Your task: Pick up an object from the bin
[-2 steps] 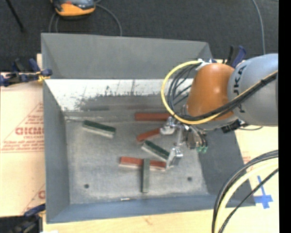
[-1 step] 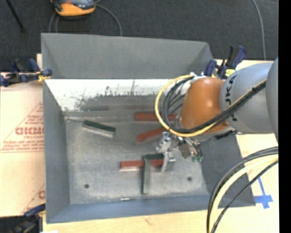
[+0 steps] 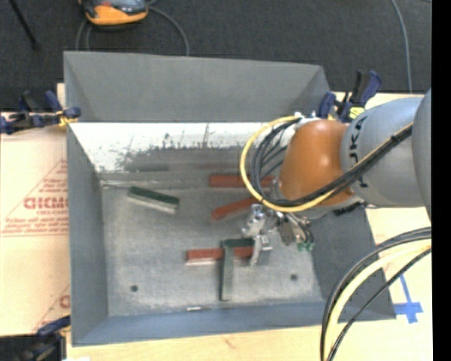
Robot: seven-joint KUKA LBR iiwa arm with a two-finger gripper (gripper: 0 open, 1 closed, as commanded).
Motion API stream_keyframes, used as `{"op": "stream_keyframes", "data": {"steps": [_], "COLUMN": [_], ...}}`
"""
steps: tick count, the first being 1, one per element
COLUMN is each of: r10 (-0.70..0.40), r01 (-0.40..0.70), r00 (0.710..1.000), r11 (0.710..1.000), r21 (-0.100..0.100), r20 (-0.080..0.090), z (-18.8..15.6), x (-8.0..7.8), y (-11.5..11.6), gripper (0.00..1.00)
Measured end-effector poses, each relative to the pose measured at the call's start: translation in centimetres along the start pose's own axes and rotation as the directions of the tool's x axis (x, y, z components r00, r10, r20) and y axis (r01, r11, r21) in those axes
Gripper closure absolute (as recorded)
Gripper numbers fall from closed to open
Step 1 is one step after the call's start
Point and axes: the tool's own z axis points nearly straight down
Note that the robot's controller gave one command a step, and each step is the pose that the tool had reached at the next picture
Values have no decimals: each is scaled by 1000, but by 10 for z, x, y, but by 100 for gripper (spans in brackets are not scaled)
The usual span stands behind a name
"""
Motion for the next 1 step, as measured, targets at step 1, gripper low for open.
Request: {"op": "stream_keyframes", "data": {"steps": [1], "r10": [9], "r01": [-9], "r00": [1000], "r11": [1000], "r21": [-1], "r20": [-14], "z": [-198], "x": [-9], "y": [-3], "gripper": [100]}}
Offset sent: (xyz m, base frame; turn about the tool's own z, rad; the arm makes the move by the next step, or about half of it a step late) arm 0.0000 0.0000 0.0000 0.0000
